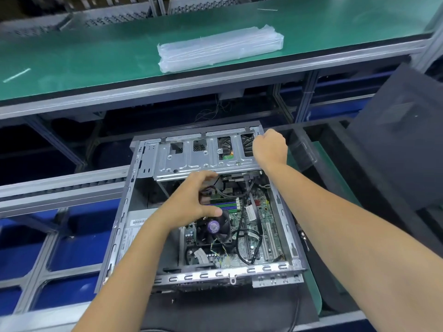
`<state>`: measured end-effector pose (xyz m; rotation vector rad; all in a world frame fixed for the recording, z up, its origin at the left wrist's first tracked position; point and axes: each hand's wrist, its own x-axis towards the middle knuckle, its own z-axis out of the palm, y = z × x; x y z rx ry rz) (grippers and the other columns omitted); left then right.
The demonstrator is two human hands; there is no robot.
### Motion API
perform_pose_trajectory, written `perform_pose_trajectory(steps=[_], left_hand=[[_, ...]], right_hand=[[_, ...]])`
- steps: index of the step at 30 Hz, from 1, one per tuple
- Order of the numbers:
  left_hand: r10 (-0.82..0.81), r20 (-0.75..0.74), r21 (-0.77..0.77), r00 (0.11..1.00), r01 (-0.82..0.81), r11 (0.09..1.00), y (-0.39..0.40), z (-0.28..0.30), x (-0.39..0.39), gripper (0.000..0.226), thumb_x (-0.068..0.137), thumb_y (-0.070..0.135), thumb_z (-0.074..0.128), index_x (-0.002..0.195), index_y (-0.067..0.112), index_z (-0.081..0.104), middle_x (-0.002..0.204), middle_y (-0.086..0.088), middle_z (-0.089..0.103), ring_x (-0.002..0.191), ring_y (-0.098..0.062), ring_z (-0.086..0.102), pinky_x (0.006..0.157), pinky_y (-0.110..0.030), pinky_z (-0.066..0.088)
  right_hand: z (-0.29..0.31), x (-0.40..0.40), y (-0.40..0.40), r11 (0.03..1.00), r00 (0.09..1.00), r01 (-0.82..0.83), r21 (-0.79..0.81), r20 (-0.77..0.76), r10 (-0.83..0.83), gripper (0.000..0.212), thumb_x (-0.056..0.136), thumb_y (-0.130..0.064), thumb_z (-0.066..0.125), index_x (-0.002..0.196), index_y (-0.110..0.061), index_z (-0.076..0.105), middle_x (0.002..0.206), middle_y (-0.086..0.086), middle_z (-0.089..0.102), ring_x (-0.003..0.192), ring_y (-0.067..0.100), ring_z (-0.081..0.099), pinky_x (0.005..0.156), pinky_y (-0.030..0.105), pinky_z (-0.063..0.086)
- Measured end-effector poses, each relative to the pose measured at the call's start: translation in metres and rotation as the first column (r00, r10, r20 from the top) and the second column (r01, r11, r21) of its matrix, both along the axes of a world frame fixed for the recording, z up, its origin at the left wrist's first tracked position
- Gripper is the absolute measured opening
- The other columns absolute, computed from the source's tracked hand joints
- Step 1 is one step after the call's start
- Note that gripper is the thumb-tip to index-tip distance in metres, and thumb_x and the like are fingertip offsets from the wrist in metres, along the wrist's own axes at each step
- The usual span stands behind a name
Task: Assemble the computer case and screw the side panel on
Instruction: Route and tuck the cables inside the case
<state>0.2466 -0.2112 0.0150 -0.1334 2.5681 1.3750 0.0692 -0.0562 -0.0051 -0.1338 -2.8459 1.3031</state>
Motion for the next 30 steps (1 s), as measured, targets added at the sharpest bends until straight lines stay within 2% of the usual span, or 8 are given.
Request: perform_pose_trajectory(steps=[3,5,7,9,11,17,25,30], left_hand=[[-0.160,-0.290,-0.574,0.944,-0.037,0.818,0.014,0.014,0.006,0.063,0.068,0.041,0.081,0.121,0.030,0.048,0.121,0.012,0.040,0.109,-0.006,0.038,0.091,-0.027,0.040],[-0.330,-0.428,-0.670,0.842,-0.050,0.741,0.029,0.025,0.006,0.034,0.071,0.039,0.078,0.096,0.027,0.059,0.099,0.011,0.050,0.094,-0.010,0.046,0.080,-0.032,0.047],[-0.490,-0.261,-0.449,0.831,0.345,0.824,0.048,0.030,0.004,0.014,0.077,0.031,0.075,0.085,0.029,0.064,0.088,0.017,0.059,0.086,-0.001,0.055,0.078,-0.025,0.048],[-0.657,0.011,-0.144,0.753,0.652,0.745,0.069,0.025,0.001,0.014,0.083,0.017,0.070,0.096,0.023,0.070,0.099,0.013,0.067,0.091,0.002,0.059,0.084,-0.017,0.045],[-0.738,0.112,-0.138,0.666,0.746,0.652,0.084,0.012,-0.007,0.025,0.086,0.004,0.062,0.107,0.015,0.070,0.114,0.002,0.067,0.099,-0.005,0.059,0.091,-0.021,0.044],[-0.797,0.347,-0.364,0.494,0.854,0.371,0.103,-0.017,-0.017,0.059,0.076,-0.015,0.048,0.125,0.014,0.060,0.138,-0.009,0.050,0.129,-0.026,0.043,0.106,-0.041,0.035],[-0.817,0.338,-0.595,0.467,0.779,0.198,0.108,-0.016,-0.013,0.009,0.084,0.015,0.065,0.093,0.016,0.068,0.094,-0.004,0.064,0.089,-0.023,0.061,0.083,-0.042,0.050],[-0.802,0.289,-0.499,0.522,0.798,0.339,0.097,-0.016,-0.011,0.010,0.086,0.008,0.062,0.091,0.009,0.071,0.096,-0.006,0.064,0.089,-0.022,0.061,0.077,-0.040,0.053]], right_hand=[[0.000,0.000,-0.001,1.000,1.000,0.003,0.011,0.000,-0.003,0.033,0.099,-0.021,0.041,0.119,-0.001,0.059,0.122,0.016,0.061,0.103,0.033,0.060,0.075,0.032,0.039],[0.000,0.000,-0.001,1.000,1.000,0.007,0.024,-0.007,-0.006,0.033,0.099,-0.021,0.041,0.118,0.000,0.059,0.122,0.017,0.061,0.103,0.033,0.059,0.075,0.031,0.037],[0.000,0.000,-0.001,0.999,1.000,0.009,0.031,-0.011,-0.009,0.032,0.099,-0.021,0.041,0.117,0.000,0.059,0.121,0.017,0.061,0.104,0.034,0.059,0.075,0.031,0.037],[0.000,0.001,-0.001,0.999,1.000,0.008,0.032,-0.008,-0.007,0.033,0.100,-0.021,0.041,0.118,0.000,0.059,0.121,0.017,0.061,0.105,0.034,0.060,0.076,0.032,0.038],[0.000,0.001,-0.001,1.000,1.000,0.007,0.030,-0.007,-0.007,0.033,0.100,-0.022,0.041,0.119,-0.001,0.058,0.121,0.017,0.061,0.105,0.034,0.060,0.077,0.032,0.039],[0.000,0.001,-0.001,1.000,1.000,0.007,0.027,-0.007,-0.007,0.033,0.100,-0.022,0.041,0.119,-0.002,0.059,0.121,0.016,0.061,0.104,0.033,0.059,0.076,0.032,0.039],[0.000,0.001,-0.001,1.000,1.000,0.008,0.027,-0.010,-0.008,0.033,0.099,-0.023,0.042,0.118,-0.002,0.059,0.119,0.016,0.062,0.103,0.033,0.060,0.078,0.033,0.043],[0.000,0.002,-0.001,0.999,1.000,-0.004,0.031,-0.009,0.005,0.031,0.099,-0.023,0.042,0.115,-0.002,0.059,0.117,0.015,0.062,0.102,0.032,0.060,0.078,0.034,0.043]])
